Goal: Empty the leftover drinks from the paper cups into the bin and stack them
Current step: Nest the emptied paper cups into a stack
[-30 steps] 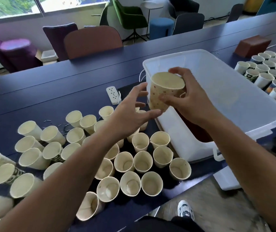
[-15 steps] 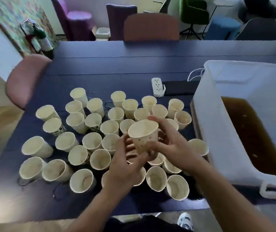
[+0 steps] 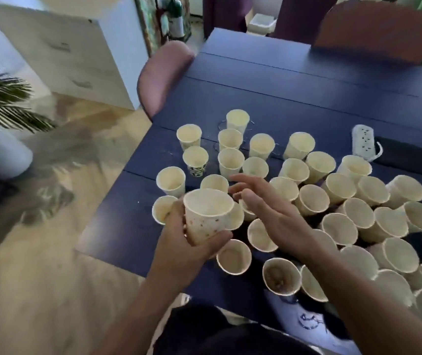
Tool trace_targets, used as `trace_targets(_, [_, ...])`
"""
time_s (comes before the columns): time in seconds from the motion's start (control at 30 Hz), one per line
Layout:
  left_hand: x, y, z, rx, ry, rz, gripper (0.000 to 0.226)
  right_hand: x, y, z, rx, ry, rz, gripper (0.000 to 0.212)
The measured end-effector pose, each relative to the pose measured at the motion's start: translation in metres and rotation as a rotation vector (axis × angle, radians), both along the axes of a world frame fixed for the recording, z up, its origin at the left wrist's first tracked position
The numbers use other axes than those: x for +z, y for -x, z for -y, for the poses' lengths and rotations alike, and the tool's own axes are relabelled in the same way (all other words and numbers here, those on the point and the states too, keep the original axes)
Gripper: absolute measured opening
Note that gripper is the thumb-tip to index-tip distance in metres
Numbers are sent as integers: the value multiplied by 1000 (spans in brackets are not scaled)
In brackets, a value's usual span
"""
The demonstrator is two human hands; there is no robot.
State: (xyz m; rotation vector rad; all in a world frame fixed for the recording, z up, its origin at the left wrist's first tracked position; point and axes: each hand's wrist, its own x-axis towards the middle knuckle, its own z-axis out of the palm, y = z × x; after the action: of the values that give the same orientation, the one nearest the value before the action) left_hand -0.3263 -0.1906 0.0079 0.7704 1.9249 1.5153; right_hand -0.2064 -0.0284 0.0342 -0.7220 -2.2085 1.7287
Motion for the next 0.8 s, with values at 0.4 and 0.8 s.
trace_targets(0.4, [-25,159,64,6,198,-282,60,-78,101,60,198,-957,294,35])
trace_targets(0.8, [-73,152,79,74,235,-139,73,-98,133,70,329,-1062,425,13])
